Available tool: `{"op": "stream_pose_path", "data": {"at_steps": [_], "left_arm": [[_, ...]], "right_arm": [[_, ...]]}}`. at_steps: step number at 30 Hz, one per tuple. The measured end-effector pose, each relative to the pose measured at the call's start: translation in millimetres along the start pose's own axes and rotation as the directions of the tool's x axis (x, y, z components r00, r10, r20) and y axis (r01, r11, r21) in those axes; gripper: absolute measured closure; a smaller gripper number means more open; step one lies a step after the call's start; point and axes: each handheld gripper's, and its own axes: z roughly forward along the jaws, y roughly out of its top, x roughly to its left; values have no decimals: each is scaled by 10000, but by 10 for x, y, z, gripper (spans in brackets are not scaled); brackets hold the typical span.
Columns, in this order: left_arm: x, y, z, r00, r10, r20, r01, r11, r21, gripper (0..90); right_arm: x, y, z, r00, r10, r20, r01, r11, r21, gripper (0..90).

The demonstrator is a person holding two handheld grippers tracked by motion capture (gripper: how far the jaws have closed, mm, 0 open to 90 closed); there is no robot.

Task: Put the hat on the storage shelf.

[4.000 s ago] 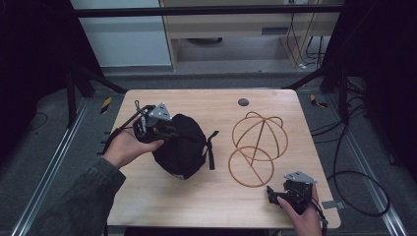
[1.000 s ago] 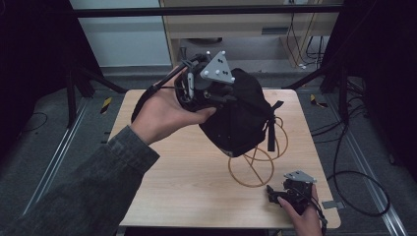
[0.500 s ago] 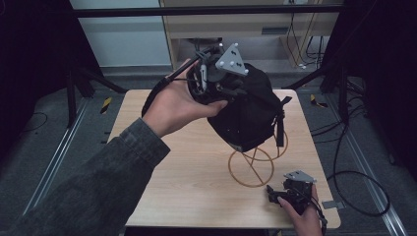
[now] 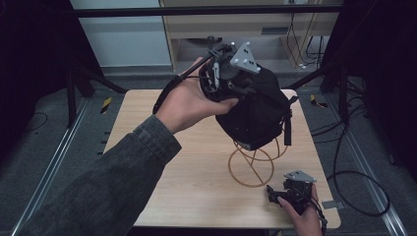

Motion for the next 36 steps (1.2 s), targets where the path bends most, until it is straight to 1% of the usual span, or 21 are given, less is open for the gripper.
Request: {"op": "stream_pose_path", "data": {"at_steps": [4, 14, 16, 23, 36], "left_arm": [[-12, 48, 28, 10000, -3, 17, 3, 9999, -143, 742], [-53, 139, 120, 9999, 79, 126, -77, 9999, -121, 742], [-75, 165, 173, 9997, 140, 211, -139, 9999, -63, 742], [-99, 180, 265, 9994, 154, 300, -156, 9999, 34, 742], [-80, 172, 399, 9994, 95, 344, -104, 9997, 242, 742]], "right_arm": [[1, 0, 0, 10000, 6, -1, -6, 10000, 3, 3], [0, 0, 0, 10000, 1, 1, -1, 10000, 0, 4], [0, 0, 0, 10000, 1, 0, -1, 10000, 0, 3], [0, 0, 1, 10000, -5, 0, 5, 10000, -3, 4], [0, 1, 1, 10000, -3, -3, 3, 10000, -1, 4]]}}
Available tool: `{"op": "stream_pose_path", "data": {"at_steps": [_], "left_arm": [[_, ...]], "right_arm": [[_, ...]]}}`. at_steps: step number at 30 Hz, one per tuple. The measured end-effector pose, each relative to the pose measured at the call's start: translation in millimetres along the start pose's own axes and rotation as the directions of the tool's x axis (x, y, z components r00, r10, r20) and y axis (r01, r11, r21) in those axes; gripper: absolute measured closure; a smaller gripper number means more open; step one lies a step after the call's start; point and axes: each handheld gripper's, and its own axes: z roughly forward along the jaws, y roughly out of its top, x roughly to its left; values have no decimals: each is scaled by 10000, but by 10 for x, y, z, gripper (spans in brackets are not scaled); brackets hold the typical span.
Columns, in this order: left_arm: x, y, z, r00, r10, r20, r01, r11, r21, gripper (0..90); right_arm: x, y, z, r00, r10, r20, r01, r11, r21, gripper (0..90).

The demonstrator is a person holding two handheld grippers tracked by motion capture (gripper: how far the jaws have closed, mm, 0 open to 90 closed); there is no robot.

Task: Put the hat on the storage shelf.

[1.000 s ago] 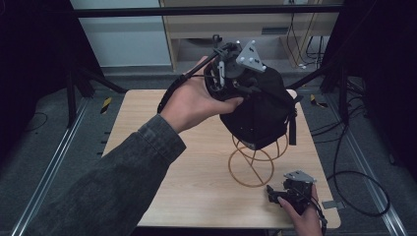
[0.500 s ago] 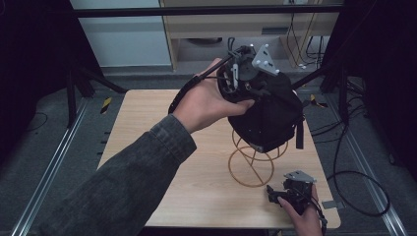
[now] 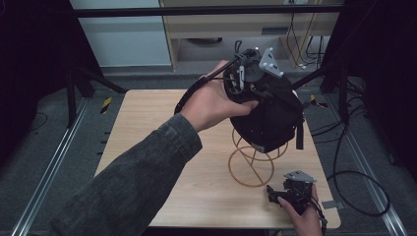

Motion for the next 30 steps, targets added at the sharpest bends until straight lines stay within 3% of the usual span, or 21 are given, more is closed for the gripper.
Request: {"op": "stream_pose_path", "data": {"at_steps": [30], "left_arm": [[-21, -98, 324, 9997, -73, 232, 60, 9985, 544, 741]], "right_arm": [[-1, 1, -2, 10000, -14, 10, 14, 10000, 21, 3]]}}
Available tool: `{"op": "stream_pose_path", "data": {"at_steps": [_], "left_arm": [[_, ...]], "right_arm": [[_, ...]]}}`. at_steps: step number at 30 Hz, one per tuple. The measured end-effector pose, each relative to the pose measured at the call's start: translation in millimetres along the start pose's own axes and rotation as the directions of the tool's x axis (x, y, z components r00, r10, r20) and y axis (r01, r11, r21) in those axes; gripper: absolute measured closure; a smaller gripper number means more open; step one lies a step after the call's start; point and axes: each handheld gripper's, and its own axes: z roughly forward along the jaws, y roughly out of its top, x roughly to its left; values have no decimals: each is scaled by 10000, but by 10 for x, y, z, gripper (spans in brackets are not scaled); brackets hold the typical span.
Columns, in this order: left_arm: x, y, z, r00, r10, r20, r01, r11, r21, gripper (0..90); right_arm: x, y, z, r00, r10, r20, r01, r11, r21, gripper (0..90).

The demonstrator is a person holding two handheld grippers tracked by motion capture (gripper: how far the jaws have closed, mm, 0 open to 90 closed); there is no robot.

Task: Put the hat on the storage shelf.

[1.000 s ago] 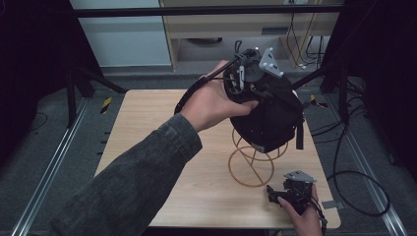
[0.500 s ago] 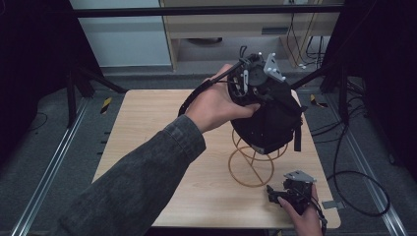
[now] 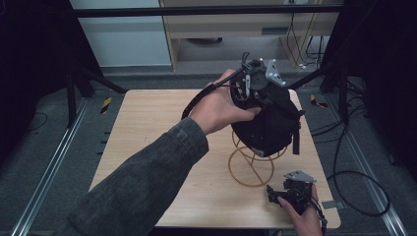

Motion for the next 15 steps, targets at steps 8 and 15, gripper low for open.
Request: {"op": "stream_pose_path", "data": {"at_steps": [8, 15], "left_arm": [[-10, -36, 120, 9999, -51, 93, 49, 9998, 209, 740], [-6, -83, 198, 9996, -165, 209, 159, 9994, 308, 740]], "right_arm": [[0, 0, 0, 10000, 3, 2, -3, 10000, 0, 4], [0, 0, 0, 10000, 6, 3, -6, 10000, 1, 4]]}}
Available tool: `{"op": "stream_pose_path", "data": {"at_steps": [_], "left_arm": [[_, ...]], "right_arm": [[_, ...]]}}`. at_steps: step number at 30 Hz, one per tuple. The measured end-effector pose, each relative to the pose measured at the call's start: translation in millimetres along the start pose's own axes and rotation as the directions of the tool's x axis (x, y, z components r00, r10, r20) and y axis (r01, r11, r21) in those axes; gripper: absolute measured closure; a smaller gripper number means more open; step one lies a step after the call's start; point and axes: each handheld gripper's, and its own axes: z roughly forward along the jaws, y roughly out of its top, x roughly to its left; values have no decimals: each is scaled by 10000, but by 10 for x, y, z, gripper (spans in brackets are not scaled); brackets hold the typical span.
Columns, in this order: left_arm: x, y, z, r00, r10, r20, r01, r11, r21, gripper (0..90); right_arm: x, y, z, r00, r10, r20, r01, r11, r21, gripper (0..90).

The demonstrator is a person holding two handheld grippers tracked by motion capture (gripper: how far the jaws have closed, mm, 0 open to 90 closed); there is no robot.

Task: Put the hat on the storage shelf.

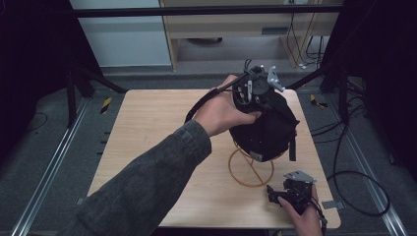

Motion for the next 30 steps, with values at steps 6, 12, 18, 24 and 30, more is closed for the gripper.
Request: {"op": "stream_pose_path", "data": {"at_steps": [6, 12, 18, 24, 30], "left_arm": [[-8, -20, 59, 10000, -20, 90, 19, 9999, 111, 739], [-21, -33, 108, 9998, -8, 184, 4, 9998, 198, 738], [-35, -53, 147, 9997, -42, 254, 35, 9996, 287, 737], [-32, -76, 186, 9994, -115, 312, 104, 9993, 347, 736], [-40, -88, 226, 9991, -112, 419, 93, 9989, 456, 732]], "right_arm": [[2, 0, 0, 10000, 22, 0, -22, 10000, 5, 3], [0, -1, 0, 10000, 3, 12, -3, 10000, 9, 4], [0, -1, 0, 10000, 1, 14, -1, 10000, 10, 3], [0, 0, 0, 10000, -8, 22, 8, 10000, 5, 4], [0, 0, 0, 10000, -5, 25, 5, 10000, 11, 4]]}}
